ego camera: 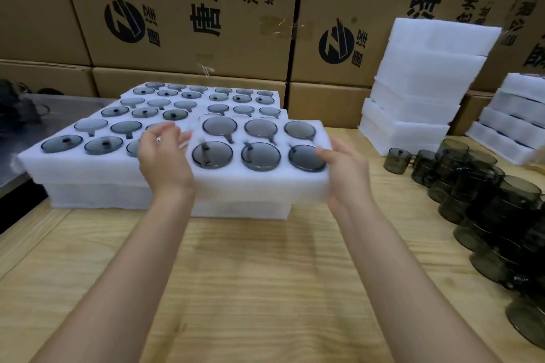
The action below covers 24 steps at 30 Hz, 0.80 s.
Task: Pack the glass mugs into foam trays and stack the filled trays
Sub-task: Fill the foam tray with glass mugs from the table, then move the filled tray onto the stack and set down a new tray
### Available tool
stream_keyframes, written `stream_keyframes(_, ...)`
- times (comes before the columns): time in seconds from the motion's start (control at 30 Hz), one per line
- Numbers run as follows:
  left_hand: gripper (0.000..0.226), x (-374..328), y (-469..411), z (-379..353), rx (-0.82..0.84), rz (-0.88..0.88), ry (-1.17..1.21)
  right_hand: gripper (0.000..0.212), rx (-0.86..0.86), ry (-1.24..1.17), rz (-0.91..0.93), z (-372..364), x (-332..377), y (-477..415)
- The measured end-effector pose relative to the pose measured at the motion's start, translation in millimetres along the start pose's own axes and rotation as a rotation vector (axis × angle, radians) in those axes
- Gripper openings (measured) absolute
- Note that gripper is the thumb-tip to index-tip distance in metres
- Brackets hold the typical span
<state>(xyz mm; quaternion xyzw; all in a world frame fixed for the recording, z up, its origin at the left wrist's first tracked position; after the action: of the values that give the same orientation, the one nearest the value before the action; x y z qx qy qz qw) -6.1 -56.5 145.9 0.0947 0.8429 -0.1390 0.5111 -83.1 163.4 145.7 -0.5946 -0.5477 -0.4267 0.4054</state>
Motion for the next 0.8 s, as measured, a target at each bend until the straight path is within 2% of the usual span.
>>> stream_keyframes(0.1,0.019,11,-22,-3,0.073,-0.229,-0.308,0.032,-0.049,0.041,0.022,-35,-23,-21)
stream_keyframes(0.2,0.035,28,-8,2,0.280,-0.532,-0.591,0.030,-0.176,0.143,-0.033,-47,-52,-33)
stream_keyframes(0.27,0.047,44,5,6,0.409,-0.738,-0.781,0.026,-0.189,0.150,-0.033,-48,-61,-38)
stream_keyframes(0.37,0.056,60,9,11,0.445,-0.880,-0.923,0.020,-0.152,0.203,0.013,-50,-61,-44)
stream_keyframes(0.43,0.052,60,11,10,0.364,-0.959,-0.927,0.023,-0.104,0.321,0.067,-54,-62,-47)
stream_keyframes(0.5,0.043,58,26,4,0.318,-1.117,-0.858,0.028,-0.070,0.437,0.113,-58,-64,-48)
stream_keyframes(0.57,0.036,59,54,-6,0.403,-1.239,-0.685,0.028,-0.037,0.437,0.101,-59,-66,-50)
stream_keyframes(0.67,0.039,68,105,-15,0.557,-1.245,-0.509,0.030,-0.010,0.386,0.101,-52,-59,-54)
stream_keyframes(0.8,0.038,86,130,-9,0.661,-1.178,-0.462,0.036,-0.185,0.488,0.368,-19,-13,-85)
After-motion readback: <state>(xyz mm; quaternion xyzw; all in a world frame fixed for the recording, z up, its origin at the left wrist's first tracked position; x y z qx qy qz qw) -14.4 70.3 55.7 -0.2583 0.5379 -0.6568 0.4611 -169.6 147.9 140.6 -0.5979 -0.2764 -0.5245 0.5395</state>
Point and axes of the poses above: each hand's wrist, its own y-axis away from the middle knuckle, its own z-axis out of the back of the hand, x = y × z, the point moved 3 cm from there along -y, towards the middle knuckle, and after that the axes turned 9 degrees about -x, right-handed, at the moved point
